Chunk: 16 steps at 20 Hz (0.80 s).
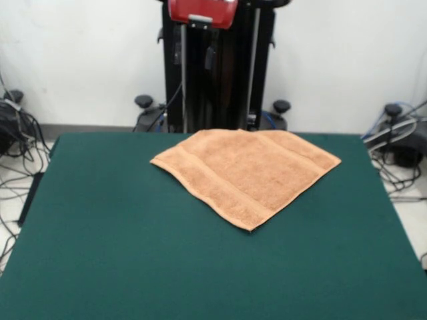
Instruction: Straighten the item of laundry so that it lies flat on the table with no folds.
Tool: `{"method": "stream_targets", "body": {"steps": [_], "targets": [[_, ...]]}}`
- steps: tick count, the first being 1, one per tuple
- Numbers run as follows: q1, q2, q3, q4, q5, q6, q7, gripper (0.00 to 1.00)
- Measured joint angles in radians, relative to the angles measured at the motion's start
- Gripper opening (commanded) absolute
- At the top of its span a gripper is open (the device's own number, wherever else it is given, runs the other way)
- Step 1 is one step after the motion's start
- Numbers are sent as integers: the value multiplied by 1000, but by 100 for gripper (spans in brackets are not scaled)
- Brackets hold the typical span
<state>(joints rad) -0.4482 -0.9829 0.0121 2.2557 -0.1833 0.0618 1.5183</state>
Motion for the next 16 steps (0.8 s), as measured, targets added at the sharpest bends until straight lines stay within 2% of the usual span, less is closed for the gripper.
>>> {"method": "stream_targets", "body": {"steps": [9,14,16], "targets": [[-61,-34,7,-2,-64,35,0,100],[-8,-18,-26,-43,-120,65,0,100],[46,3,-52,-74,-143,65,0,100]]}}
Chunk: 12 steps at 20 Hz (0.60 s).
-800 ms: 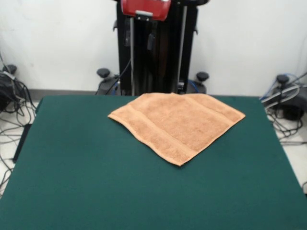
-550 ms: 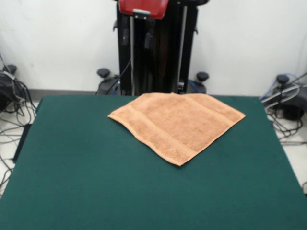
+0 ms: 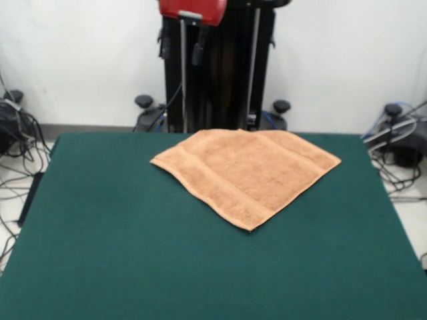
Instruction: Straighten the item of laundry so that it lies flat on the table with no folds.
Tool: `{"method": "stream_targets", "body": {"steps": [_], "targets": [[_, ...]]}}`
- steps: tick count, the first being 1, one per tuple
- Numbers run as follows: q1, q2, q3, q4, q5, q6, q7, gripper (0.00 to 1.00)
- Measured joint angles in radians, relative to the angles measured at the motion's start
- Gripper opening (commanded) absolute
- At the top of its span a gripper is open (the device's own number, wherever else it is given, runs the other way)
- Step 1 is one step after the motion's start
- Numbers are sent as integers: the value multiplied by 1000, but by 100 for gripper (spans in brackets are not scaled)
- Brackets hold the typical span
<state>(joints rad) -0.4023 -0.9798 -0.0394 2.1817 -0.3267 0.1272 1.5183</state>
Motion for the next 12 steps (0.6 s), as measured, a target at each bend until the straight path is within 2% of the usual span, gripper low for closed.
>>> {"method": "stream_targets", "body": {"steps": [4,8,12], "targets": [[82,42,-50,-44,-16,-2,0,100],[229,149,-154,-119,-20,-44,0,100],[265,205,-180,-143,-19,-92,0,100]]}}
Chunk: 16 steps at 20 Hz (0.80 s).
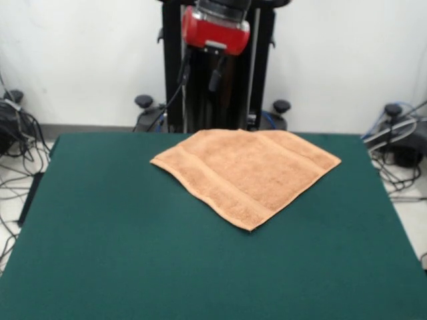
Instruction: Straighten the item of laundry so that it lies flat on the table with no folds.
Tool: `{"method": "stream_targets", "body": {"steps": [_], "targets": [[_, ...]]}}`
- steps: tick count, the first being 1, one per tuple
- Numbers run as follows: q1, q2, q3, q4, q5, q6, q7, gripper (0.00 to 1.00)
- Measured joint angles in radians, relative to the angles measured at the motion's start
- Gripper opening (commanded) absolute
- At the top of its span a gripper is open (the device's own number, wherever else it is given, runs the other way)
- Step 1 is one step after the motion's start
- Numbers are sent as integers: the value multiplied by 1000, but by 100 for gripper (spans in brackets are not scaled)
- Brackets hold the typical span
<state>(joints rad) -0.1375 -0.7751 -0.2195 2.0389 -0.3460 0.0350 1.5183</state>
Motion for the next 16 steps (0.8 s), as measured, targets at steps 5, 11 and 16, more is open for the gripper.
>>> {"method": "stream_targets", "body": {"steps": [5,11,16], "targets": [[20,113,-57,-27,46,-121,0,100],[41,188,-113,-30,95,-181,0,100],[92,237,-177,-34,130,-202,0,100]]}}
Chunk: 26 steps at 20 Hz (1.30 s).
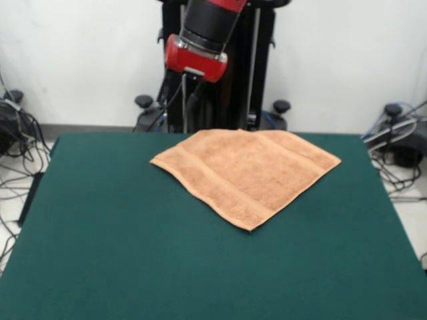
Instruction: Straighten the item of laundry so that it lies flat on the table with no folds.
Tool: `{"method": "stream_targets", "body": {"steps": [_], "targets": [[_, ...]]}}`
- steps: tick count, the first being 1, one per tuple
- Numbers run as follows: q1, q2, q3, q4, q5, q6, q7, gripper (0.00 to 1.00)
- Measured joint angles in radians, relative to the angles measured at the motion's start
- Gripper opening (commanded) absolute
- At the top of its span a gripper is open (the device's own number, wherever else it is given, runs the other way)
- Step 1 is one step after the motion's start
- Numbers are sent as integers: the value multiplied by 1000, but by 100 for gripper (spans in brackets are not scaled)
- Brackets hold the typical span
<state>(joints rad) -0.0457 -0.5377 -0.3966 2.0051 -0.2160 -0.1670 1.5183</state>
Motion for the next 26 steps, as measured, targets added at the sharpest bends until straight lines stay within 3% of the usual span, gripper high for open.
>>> {"method": "stream_targets", "body": {"steps": [6,16,21,26], "targets": [[168,65,-142,-23,72,0,0,100],[352,146,-259,-60,232,0,0,100],[345,136,-238,-60,271,0,0,100],[275,98,-166,-56,280,0,0,100]]}}
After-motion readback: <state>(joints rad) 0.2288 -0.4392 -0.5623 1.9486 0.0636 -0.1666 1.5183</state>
